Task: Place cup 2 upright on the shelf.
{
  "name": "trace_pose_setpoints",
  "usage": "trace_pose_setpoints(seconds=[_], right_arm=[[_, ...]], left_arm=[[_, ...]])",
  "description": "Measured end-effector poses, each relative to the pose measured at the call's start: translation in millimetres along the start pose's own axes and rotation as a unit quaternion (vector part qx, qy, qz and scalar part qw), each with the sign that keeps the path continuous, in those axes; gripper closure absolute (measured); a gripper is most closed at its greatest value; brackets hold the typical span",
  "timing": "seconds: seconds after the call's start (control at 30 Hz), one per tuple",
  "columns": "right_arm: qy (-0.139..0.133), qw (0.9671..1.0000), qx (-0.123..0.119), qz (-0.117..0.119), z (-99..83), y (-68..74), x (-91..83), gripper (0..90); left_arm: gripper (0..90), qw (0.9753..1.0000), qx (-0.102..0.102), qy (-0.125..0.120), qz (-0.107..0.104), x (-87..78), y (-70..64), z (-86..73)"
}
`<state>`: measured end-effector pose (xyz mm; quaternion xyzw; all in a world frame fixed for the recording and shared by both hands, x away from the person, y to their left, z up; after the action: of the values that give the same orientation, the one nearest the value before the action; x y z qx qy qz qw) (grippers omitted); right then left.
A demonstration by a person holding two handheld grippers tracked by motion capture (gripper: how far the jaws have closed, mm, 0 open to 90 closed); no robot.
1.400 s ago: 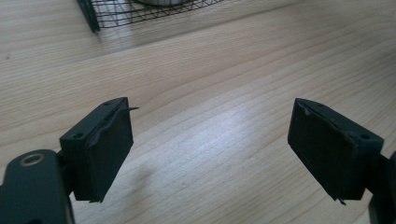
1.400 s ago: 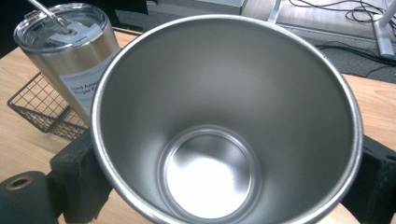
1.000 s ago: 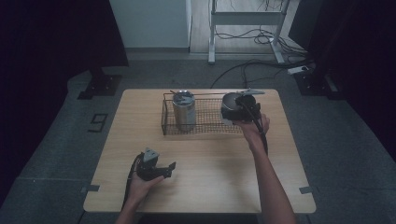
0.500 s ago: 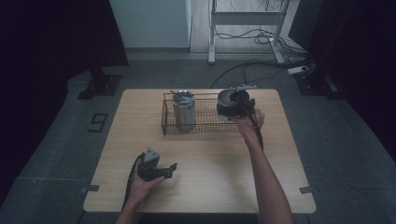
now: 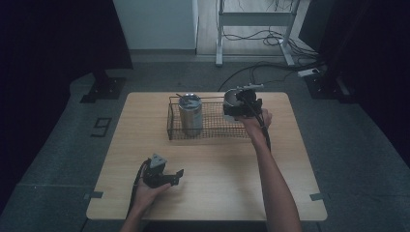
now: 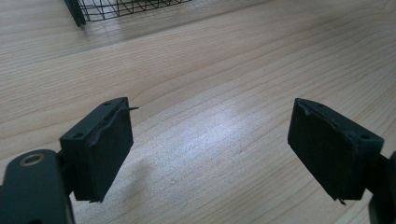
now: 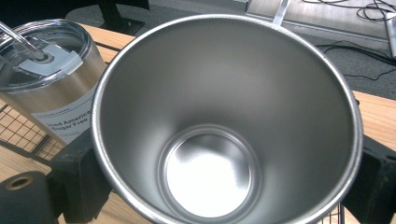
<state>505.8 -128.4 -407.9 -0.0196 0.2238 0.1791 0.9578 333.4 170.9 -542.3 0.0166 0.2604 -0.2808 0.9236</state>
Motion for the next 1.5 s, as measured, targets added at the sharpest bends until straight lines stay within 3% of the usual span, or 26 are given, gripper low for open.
trace_pose_setpoints(seconds=[0.73, 1.0, 1.5], right_arm=[[0.026, 0.9997, -0.006, -0.002, -2.2, -3.0, 35.8, 7.4], [0.023, 0.9997, -0.006, 0.005, 0.5, -3.1, 43.8, 7.4], [0.041, 0.9990, -0.005, 0.014, -10.0, -0.9, 61.0, 7.4]], left_arm=[[14.3, 1.0000, 0.002, 0.008, 0.001, 1.2, 1.3, -3.0], [14.3, 0.9999, 0.003, 0.012, 0.001, 2.8, 0.8, -4.6], [14.3, 0.9998, 0.005, 0.019, 0.003, 4.9, 0.9, -6.9]])
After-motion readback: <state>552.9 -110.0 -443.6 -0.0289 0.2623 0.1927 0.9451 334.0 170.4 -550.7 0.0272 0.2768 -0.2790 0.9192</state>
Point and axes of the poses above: each handheld gripper's, and its own axes: x roughly forward along the jaws, z roughly out of its top, y roughly to its left, the point moved 3 cm from there along x, roughly forward along the jaws, and after that the axes turned 11 degrees about -y, right-handed, at the moved point
